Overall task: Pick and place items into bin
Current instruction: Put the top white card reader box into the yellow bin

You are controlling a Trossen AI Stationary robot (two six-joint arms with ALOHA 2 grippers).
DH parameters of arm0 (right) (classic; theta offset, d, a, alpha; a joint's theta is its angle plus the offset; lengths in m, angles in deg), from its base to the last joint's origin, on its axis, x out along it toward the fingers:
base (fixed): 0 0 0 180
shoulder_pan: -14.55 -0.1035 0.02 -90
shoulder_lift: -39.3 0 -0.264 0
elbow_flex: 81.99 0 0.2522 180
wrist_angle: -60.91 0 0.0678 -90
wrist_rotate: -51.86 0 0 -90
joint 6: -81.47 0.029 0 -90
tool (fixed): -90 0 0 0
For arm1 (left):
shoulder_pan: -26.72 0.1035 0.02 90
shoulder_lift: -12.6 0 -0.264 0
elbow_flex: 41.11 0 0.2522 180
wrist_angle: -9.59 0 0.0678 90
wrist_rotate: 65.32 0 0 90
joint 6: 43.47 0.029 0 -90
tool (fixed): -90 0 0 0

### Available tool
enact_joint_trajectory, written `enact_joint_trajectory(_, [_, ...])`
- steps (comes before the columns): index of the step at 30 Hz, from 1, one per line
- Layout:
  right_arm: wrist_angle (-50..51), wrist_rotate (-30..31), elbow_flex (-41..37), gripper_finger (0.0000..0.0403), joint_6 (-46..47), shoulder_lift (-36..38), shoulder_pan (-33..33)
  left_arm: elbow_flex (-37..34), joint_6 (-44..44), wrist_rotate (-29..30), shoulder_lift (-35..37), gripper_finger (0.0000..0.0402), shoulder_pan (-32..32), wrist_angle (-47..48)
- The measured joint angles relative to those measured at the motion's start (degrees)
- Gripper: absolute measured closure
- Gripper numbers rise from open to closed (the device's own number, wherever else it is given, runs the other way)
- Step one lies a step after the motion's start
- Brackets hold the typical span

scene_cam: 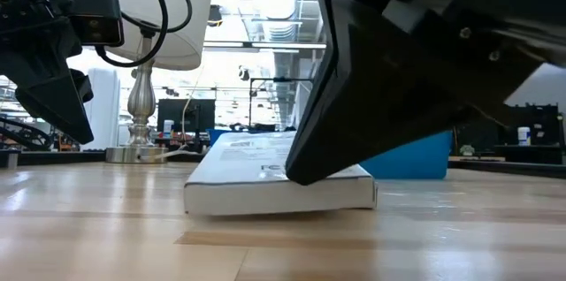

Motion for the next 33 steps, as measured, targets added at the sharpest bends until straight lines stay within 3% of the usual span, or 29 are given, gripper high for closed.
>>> enact_joint_trajectory(12, [-0.09,-0.58,0.11,0.0398,-0.09,0.22,0.0,0.0,-0.02,0.0,0.0,0.0197,0.0,0.0])
enact_joint_trajectory(20, [0.56,-0.35,0.46,0.0331,0.44,0.95,-0.39,0.0,0.65,0.02,0.0,0.0197,0.02,0.02])
enact_joint_trajectory(28, [9.65,-0.22,6.83,0.0274,2.83,0.9,0.07,0.0,0.93,0.22,0.0,0.0197,0.02,-0.01])
enact_joint_trajectory(33, [16.24,-1.06,8.63,0.0254,9.4,0.93,0.47,0.0,1.14,0.17,0.0,0.0197,0.0,-0.59])
